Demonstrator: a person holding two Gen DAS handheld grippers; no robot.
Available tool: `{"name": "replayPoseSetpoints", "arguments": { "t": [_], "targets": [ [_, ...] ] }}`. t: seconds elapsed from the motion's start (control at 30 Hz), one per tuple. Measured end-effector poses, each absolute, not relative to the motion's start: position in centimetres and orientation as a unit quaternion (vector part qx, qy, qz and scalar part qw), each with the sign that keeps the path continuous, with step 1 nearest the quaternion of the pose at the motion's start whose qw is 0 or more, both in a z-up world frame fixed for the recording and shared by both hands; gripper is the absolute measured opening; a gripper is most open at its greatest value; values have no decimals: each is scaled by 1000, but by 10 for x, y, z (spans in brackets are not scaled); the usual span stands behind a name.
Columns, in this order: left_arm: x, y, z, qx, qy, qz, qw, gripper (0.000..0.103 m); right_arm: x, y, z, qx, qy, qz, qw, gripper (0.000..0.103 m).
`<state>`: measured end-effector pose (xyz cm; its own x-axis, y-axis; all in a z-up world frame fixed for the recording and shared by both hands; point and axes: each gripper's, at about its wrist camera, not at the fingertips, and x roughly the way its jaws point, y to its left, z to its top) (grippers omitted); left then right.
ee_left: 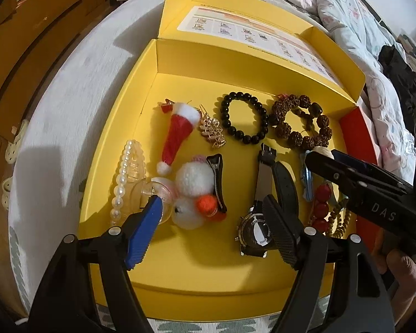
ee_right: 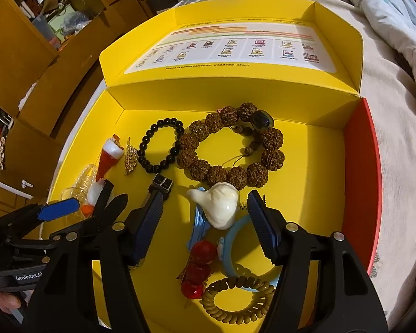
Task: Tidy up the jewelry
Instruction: 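Grasp the white ceramic ornament with the right tool while the left grasps the white pompom bunny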
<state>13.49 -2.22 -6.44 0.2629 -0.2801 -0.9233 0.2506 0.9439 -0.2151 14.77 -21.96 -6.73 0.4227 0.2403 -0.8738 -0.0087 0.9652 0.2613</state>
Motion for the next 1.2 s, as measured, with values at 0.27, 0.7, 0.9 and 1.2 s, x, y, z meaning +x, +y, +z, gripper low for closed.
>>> {"name": "replayPoseSetpoints", "arguments": {
  "t": [0.27, 0.7, 0.9, 1.2],
  "targets": [
    [141, -23, -70, -14, 589, -165, 791, 47, 148, -214, -71, 89, 538, 71, 836, 43],
    [142, -15, -74, -31, 596, -165, 785, 36, 145, -224, -61, 100, 528, 67, 841, 42],
    [140, -12, -65, -37, 587, -171, 790, 30, 140, -235, -44, 118, 510, 69, 850, 42],
    [140, -13, -57, -49, 578, -182, 794, 23, 133, -246, -21, 135, 490, 70, 858, 42]
  ]
}}
